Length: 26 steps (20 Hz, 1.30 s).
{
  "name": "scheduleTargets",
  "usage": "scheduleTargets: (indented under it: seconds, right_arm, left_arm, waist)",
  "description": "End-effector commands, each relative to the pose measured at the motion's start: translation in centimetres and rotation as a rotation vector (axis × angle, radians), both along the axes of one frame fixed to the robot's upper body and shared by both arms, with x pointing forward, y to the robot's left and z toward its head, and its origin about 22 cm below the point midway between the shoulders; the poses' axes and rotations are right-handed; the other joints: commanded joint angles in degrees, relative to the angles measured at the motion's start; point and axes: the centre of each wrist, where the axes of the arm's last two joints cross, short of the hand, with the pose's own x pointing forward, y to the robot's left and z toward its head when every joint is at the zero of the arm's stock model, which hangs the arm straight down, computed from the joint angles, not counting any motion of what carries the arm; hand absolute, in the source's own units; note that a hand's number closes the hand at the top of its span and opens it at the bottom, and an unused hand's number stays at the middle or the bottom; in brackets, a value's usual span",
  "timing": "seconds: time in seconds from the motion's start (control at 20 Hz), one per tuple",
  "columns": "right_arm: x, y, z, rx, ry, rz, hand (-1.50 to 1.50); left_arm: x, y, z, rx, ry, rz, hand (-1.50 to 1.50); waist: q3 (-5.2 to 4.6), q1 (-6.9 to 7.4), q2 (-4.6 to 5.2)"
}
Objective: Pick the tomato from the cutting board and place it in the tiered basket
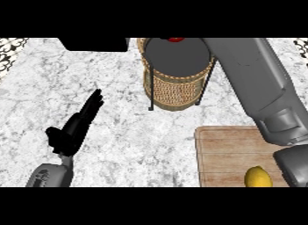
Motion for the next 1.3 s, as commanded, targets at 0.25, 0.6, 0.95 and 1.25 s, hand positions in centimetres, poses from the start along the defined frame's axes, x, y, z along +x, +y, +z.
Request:
scheduleTargets:
  seconds: [0.25,0.6,0.95,1.25]
  right_arm:
    - [0.5,3.2,-2.1,0.119,0.11,0.052,1.5]
    - [0.4,5.2,-3.0,0.239,0.484,-0.006,-1.5]
    - [1.1,1.6,-1.4,0.435,0.431,-0.068,-1.5]
    - [1.7,-3.2,-0.2,0.448,0.14,-0.361,-1.5]
  left_arm:
    - [0.3,0.1,0.3,0.012,0.021,0.001,0.0]
    - [0.7,0.4,-0.1,0.008,0.012,0.014,0.0]
    - [-0.2,-0.3,-0.7,-0.006,0.006,0.026,0.0]
    - [0.6,-0.5,0.5,-0.001,0.001,0.008,0.0]
  waist:
    - [0.02,-0.04,0.04]
    - [0.0,-0.65,-0.19]
    - [0.03,-1.25,-0.4]
    - [0.02,-1.28,-0.25]
